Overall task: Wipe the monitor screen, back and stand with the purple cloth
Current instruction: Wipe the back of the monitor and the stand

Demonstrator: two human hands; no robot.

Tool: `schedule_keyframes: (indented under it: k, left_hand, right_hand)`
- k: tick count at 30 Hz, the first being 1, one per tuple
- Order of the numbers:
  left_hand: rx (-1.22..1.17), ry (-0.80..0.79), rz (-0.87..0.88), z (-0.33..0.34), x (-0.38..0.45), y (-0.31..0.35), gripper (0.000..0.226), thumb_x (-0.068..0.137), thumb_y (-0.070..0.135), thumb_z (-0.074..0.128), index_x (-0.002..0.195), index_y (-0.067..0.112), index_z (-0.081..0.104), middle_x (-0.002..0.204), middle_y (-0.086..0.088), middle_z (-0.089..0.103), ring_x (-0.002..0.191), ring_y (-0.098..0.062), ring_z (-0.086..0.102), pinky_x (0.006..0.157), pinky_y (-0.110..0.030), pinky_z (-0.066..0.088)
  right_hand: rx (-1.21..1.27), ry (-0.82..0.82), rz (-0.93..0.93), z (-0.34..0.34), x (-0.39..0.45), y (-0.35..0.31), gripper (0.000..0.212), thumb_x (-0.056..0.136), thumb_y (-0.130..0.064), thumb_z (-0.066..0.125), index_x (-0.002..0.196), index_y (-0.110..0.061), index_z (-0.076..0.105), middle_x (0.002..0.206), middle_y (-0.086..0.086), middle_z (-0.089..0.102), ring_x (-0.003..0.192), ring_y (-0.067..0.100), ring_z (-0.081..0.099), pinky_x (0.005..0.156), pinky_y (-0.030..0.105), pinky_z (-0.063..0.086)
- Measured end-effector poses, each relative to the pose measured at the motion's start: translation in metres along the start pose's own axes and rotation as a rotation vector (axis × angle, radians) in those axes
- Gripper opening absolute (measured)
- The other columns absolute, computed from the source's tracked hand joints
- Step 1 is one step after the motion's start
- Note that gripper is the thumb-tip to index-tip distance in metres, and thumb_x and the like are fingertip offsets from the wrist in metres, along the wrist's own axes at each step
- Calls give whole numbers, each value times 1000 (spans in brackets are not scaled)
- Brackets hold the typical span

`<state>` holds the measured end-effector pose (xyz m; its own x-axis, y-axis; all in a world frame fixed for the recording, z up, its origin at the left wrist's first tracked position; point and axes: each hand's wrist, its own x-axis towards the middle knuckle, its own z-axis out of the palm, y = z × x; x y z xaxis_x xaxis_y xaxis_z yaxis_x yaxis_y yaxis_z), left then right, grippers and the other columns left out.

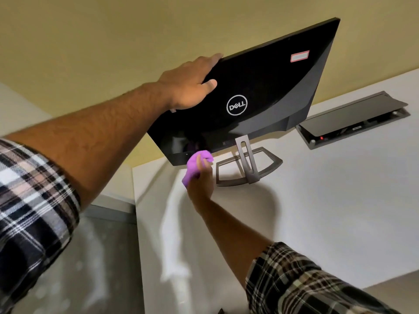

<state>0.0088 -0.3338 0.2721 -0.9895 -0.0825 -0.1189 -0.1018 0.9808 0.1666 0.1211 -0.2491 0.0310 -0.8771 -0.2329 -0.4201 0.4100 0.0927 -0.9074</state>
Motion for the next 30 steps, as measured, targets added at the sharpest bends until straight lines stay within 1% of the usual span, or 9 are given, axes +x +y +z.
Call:
schedule_keyframes:
  k: [3, 7, 9, 11, 15, 20, 25, 27, 30]
  left_hand:
    - [5, 6, -5, 0, 0, -1, 58, 106, 46, 35, 156, 48, 6, 163, 19, 21, 146, -17, 30, 83, -42, 45]
    - [5, 5, -9, -1, 2, 0, 58, 105, 47, 35, 156, 48, 6, 163, 19, 21, 147, -17, 30, 88, -42, 48]
    - [-3, -1, -15, -1, 2, -1, 58, 105, 48, 35, 155, 49, 5, 162, 20, 21, 145, -17, 32, 73, -39, 57]
    - [15, 0, -5, 0, 3, 0, 58, 105, 48, 34, 155, 49, 5, 163, 19, 20, 146, -17, 31, 85, -42, 53]
    - [21, -4, -10, 0, 3, 1, 60, 105, 47, 35, 157, 46, 5, 164, 17, 20, 149, -17, 28, 104, -48, 40]
    - [2, 2, -13, -2, 1, 2, 60, 106, 46, 35, 158, 44, 5, 164, 16, 19, 148, -17, 29, 83, -43, 45]
    - [10, 31, -22, 4, 5, -1, 60, 105, 48, 35, 157, 45, 4, 164, 17, 20, 147, -18, 29, 58, -30, 42]
    - [16, 35, -7, 6, 9, -4, 61, 105, 49, 35, 157, 45, 4, 164, 17, 20, 148, -18, 29, 57, -28, 40]
    - [26, 42, 16, 8, 11, -7, 61, 104, 49, 35, 157, 45, 5, 164, 15, 22, 148, -18, 29, 73, -35, 46]
  right_hand:
    - [-203, -97, 2, -30, -4, 10, 37, 105, -13, 42, 102, -22, 77, 92, 3, 77, 59, 5, 65, 57, 19, 53]
    - [-110, 192, -62, -49, 27, 14, 17, 77, -13, 56, 87, -16, 68, 84, 9, 72, 66, 18, 70, 59, 24, 52]
    - [8, 269, -50, -39, 67, 30, 26, 62, -15, 62, 87, -15, 58, 85, 12, 61, 69, 23, 60, 64, 22, 46]
    - [26, 292, -65, -24, 78, 18, 39, 67, -11, 62, 100, -31, 54, 101, 1, 48, 87, 17, 47, 81, 31, 49]
    - [-113, 132, -66, 0, 28, -22, 51, 87, -3, 56, 120, -41, 46, 124, -4, 46, 103, 17, 51, 82, 19, 47]
    - [-348, -224, -217, -34, 14, 19, 29, 79, -19, 57, 98, -29, 77, 106, 11, 73, 91, 36, 74, 76, 57, 63]
    - [-534, 100, -639, -88, -2, 15, 44, 84, -9, 58, 124, -16, 73, 129, 5, 67, 112, 29, 64, 79, 39, 61]
    - [-519, 279, -859, -109, -5, -7, 30, 100, -13, 55, 123, -13, 74, 133, 8, 67, 118, 28, 63, 85, 34, 59]
    - [-598, 473, -936, -129, 8, -29, 45, 94, -7, 48, 134, -11, 70, 142, 14, 60, 129, 34, 57, 94, 33, 53]
